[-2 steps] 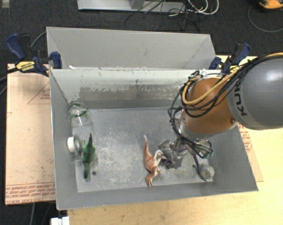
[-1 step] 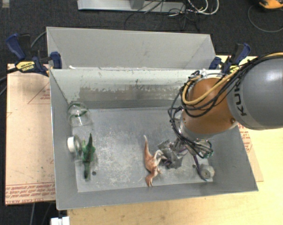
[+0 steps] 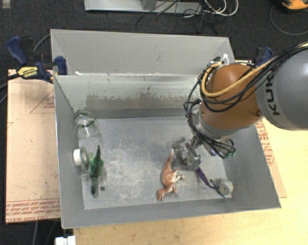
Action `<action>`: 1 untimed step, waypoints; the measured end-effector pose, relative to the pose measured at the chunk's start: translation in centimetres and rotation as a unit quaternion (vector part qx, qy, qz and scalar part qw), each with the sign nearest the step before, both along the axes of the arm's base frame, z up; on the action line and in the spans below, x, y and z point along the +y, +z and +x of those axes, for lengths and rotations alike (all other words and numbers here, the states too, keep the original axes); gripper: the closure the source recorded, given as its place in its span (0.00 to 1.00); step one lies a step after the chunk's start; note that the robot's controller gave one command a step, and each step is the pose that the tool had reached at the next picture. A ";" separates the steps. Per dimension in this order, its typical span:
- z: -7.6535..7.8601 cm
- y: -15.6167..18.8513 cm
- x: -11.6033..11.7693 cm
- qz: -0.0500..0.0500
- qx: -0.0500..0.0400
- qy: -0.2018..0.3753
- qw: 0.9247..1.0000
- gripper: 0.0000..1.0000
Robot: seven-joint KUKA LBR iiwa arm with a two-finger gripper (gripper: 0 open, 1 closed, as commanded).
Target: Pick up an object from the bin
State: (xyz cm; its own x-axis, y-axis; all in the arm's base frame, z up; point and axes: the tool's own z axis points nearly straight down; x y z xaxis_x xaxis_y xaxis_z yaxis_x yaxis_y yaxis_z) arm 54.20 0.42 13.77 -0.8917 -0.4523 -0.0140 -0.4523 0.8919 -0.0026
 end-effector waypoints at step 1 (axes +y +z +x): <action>-0.1 6.5 -2.1 0.000 0.003 0.012 1.000 0.00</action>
Offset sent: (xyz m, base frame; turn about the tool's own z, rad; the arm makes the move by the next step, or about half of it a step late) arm 0.0000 0.0000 0.0000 0.0000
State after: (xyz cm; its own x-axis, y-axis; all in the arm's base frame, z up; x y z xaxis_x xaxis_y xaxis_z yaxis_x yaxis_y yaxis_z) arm 54.06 -1.63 20.25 -0.8804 -0.4741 -0.0084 -0.4742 0.8804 -0.0002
